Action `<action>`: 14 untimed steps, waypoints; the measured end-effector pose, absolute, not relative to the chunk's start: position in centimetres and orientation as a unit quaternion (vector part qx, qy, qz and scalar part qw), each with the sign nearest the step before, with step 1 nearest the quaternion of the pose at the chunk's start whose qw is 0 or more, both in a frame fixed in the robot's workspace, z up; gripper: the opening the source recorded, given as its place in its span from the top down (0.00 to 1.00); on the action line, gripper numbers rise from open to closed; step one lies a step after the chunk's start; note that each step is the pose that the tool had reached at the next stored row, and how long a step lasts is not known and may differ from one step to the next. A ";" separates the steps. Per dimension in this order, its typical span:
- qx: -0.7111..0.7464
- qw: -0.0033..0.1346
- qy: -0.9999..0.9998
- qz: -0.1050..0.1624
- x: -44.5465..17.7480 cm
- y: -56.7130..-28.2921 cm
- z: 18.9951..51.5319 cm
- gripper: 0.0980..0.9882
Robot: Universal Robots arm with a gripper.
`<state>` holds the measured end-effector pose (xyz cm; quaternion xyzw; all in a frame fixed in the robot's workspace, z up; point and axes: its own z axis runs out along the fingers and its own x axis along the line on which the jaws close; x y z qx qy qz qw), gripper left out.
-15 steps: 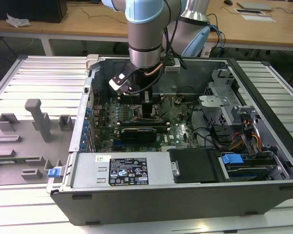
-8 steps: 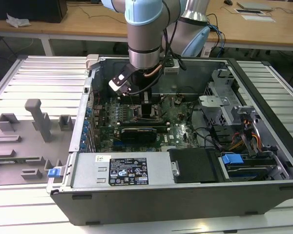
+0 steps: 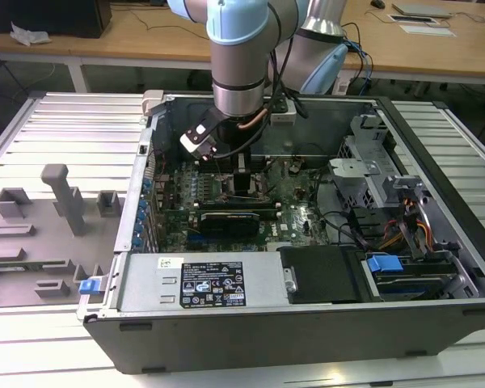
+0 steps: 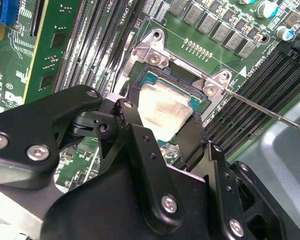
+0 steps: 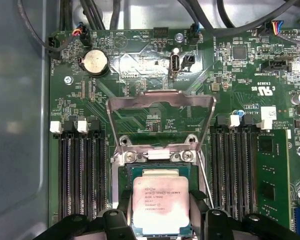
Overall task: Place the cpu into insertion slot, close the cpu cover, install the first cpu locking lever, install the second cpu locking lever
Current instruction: 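Place the cpu into insertion slot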
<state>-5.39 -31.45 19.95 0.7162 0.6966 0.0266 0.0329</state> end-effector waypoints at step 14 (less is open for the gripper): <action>0.714 0.033 0.699 0.027 -5.5 -31.3 19.9 0.50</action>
